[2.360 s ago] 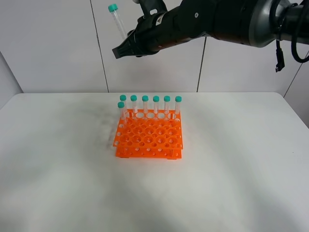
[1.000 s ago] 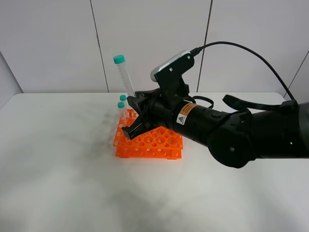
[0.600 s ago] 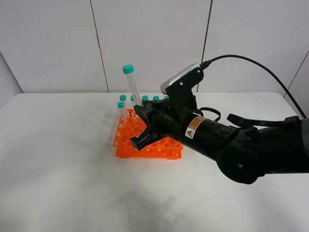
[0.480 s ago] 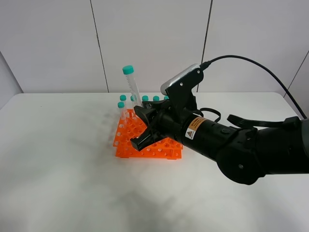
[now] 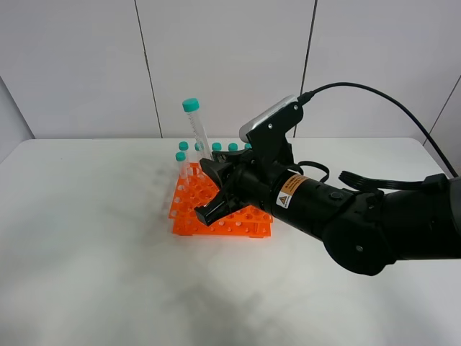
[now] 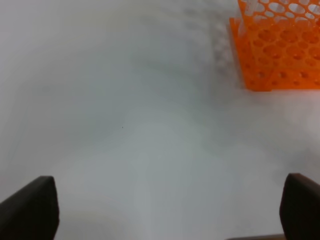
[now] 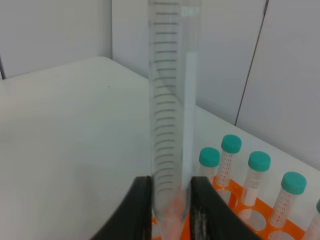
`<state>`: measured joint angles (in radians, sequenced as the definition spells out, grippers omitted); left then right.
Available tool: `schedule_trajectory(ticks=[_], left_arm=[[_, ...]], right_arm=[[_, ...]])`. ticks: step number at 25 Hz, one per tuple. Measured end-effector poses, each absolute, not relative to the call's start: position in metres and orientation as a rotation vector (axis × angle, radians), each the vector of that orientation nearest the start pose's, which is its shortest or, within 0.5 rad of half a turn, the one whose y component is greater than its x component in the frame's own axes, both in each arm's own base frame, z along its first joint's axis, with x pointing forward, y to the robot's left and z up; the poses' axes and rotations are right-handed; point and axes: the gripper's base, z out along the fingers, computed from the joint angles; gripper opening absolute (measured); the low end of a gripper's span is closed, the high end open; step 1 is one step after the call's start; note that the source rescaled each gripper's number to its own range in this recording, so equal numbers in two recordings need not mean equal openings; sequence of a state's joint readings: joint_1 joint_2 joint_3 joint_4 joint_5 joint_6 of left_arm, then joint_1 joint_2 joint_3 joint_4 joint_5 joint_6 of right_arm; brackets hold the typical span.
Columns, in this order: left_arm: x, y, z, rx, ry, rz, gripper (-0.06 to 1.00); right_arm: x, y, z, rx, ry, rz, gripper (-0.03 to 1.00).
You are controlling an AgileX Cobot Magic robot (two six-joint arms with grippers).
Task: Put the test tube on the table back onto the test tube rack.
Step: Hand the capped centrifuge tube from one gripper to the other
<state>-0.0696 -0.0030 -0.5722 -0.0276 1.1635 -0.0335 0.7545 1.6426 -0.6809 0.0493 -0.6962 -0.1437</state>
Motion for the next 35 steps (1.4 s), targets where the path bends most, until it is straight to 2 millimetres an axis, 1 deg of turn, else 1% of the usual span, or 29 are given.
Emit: schedule_trajectory(ticks=[6, 11, 15, 20, 26, 28, 31, 35], left_arm=[[-0.019, -0.001, 0.289, 0.066, 2.069, -0.082, 1.0], [-0.021, -0.005, 0.301, 0.087, 1.987, -0.128, 1.0], [-0.017, -0.006, 0.31, 0.083, 1.909, -0.141, 1.0], [0.012, -0.008, 0.32, 0.102, 1.973, -0.128, 1.0], [0.051, -0.01, 0.344, 0.258, 2.048, -0.031, 1.0], [0.064, -0.011, 0.352, 0.283, 2.073, -0.02, 1.0], [0.077, -0.014, 0.361, 0.317, 2.093, -0.029, 1.0], [0.084, -0.024, 0.369, 0.436, 2.078, -0.097, 1.0]], right_arm=[[0.239, 0.221, 0.207, -0.724, 1.616, 0.445, 0.0], [0.239, 0.221, 0.207, -0.727, 1.62, 0.444, 0.0], [0.239, 0.221, 0.207, -0.728, 1.623, 0.443, 0.0], [0.239, 0.221, 0.207, -0.728, 1.623, 0.443, 0.0], [0.239, 0.221, 0.207, -0.728, 1.623, 0.443, 0.0], [0.239, 0.221, 0.207, -0.728, 1.623, 0.443, 0.0], [0.239, 0.221, 0.207, -0.728, 1.623, 0.443, 0.0], [0.239, 0.221, 0.207, -0.728, 1.623, 0.443, 0.0]])
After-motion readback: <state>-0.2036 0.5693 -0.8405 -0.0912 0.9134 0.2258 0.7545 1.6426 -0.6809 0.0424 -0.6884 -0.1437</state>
